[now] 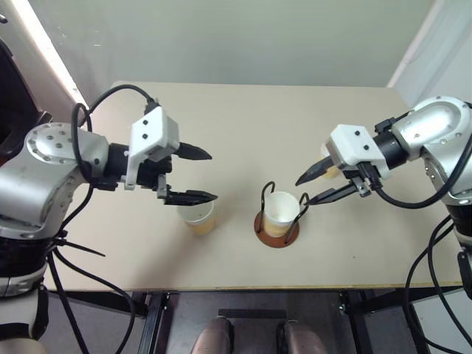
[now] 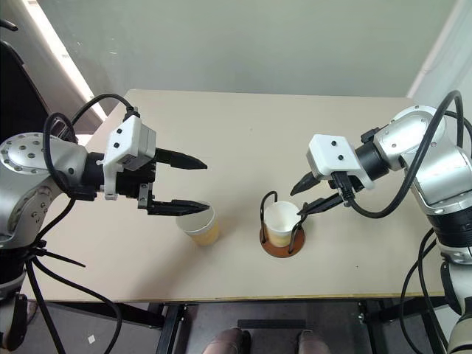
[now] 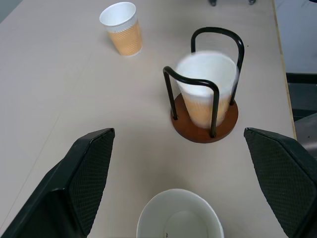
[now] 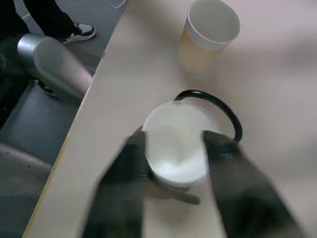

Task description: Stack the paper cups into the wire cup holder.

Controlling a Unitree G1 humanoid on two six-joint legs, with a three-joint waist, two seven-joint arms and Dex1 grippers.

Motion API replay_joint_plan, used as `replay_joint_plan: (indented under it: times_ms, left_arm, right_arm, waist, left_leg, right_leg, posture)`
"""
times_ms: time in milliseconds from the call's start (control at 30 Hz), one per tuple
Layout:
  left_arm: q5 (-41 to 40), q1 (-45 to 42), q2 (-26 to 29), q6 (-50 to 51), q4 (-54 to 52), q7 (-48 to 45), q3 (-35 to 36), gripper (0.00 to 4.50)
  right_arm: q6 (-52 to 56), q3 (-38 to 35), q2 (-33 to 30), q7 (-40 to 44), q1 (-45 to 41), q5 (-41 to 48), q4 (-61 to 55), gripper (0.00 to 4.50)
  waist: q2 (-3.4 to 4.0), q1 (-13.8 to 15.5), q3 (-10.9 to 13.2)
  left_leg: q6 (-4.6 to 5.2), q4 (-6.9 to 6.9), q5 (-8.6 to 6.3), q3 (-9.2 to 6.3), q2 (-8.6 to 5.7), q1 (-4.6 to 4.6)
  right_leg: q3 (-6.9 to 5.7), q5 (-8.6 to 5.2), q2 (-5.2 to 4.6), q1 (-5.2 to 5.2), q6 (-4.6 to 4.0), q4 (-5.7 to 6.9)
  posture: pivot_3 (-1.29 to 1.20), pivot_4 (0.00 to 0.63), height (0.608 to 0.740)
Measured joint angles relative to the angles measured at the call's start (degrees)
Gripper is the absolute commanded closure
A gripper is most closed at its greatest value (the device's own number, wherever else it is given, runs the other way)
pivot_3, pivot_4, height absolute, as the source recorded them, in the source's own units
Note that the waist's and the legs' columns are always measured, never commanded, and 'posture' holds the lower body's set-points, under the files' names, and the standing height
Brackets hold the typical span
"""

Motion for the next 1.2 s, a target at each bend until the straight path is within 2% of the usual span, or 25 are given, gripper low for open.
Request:
replay_joint_plan:
  times_ms: [133, 233, 300, 400, 500, 633, 800, 900, 1200]
  left_arm:
    - [0.3, -2.6, -2.8, 0.0, 0.5, 2.6, -0.1, 0.0]
    - [4.6, -6.4, -6.7, -1.1, 4.1, 7.2, -2.4, 0.0]
    - [8.6, -7.7, -8.4, -2.6, 6.8, 10.2, -4.7, 0.0]
    - [16.2, -9.2, -12.3, -6.6, 12.9, 15.7, -8.3, 0.0]
    - [17.3, -9.3, -15.5, -7.0, 13.9, 16.8, -9.2, 0.0]
    - [16.3, -8.5, -15.5, -6.0, 11.0, 15.8, -8.5, 0.0]
    - [15.5, -7.3, -15.3, -4.2, 8.5, 15.5, -8.2, 0.0]
    - [15.3, -6.9, -15.0, -3.4, 7.8, 15.5, -7.9, 0.0]
    - [14.2, -5.4, -13.2, -1.3, 4.7, 15.5, -6.4, 0.0]
  right_arm:
    - [2.9, -3.3, 0.1, -2.6, -2.4, 1.0, 3.0, 0.08]
    - [-2.4, -3.4, -0.2, -8.8, -4.3, -5.4, 12.7, 0.08]
    - [-6.6, -3.1, 0.0, -12.8, -4.7, -10.3, 21.9, 0.08]
    - [-9.6, -3.2, 3.6, -16.2, -4.7, -12.8, 34.4, 0.08]
    - [-14.6, -2.0, 4.6, -19.8, -4.7, -17.6, 43.1, 0.08]
    - [-20.7, -1.8, 7.6, -25.2, -6.5, -22.4, 53.5, 0.08]
    - [-25.0, -0.7, 11.4, -26.2, -7.5, -25.3, 61.1, 0.08]
    - [-26.8, -0.1, 12.2, -26.3, -8.2, -27.0, 64.1, 0.67]
    - [-29.1, 0.0, 13.7, -25.7, -8.4, -29.8, 67.3, 3.82]
  waist:
    - [0.0, 0.1, 0.0]
    - [-0.02, 0.3, 0.0]
    - [-0.01, 0.4, 0.0]
    - [0.02, 0.3, 0.0]
    - [0.06, 0.2, 0.0]
    - [0.06, -0.1, 0.0]
    - [0.07, 0.1, 0.0]
    - [0.08, 0.2, 0.1]
    - [0.08, 0.3, 0.1]
  left_leg:
    - [0.0, 0.01, 0.0, 0.0, -0.02, -0.01]
    - [0.03, 0.06, -0.02, -0.07, -0.02, 0.11]
    - [0.5, 0.06, -0.28, -0.11, -0.04, 0.1]
    - [0.47, 0.08, -0.17, -0.09, -0.05, 0.07]
    - [0.39, -0.02, -0.1, -0.08, -0.04, -0.06]
    - [-0.15, -0.37, 0.19, 0.01, 0.01, 0.0]
    - [-0.17, -0.66, 0.21, 0.03, 0.06, -0.02]
    - [-0.22, -0.66, 0.22, 0.05, 0.05, -0.05]
    - [-0.22, -0.64, 0.2, 0.06, 0.05, -0.04]
  right_leg:
    - [0.01, 0.03, -0.02, 0.01, -0.01, -0.01]
    - [-0.01, 0.12, -0.06, 0.15, -0.08, -0.02]
    - [0.0, 0.34, -0.1, 0.1, -0.16, -0.09]
    - [0.03, 0.66, -0.08, 0.02, 0.17, -0.07]
    - [0.04, 0.86, -0.07, -0.19, 0.43, -0.05]
    - [0.04, 0.86, -0.05, -0.31, 0.44, -0.08]
    - [0.02, 0.83, -0.05, -0.44, 0.38, -0.09]
    - [0.01, 0.82, -0.06, -0.45, 0.38, -0.1]
    - [0.01, 0.81, -0.07, -0.44, 0.35, -0.05]
  posture:
    - [0.0, 0.15, 0.74]
    - [0.0, 0.15, 0.74]
    - [0.0, 0.15, 0.74]
    - [0.0, 0.15, 0.74]
    - [0.0, 0.15, 0.74]
    - [0.0, 0.15, 0.74]
    - [0.0, 0.15, 0.74]
    - [0.0, 0.15, 0.74]
    - [0.0, 0.15, 0.74]
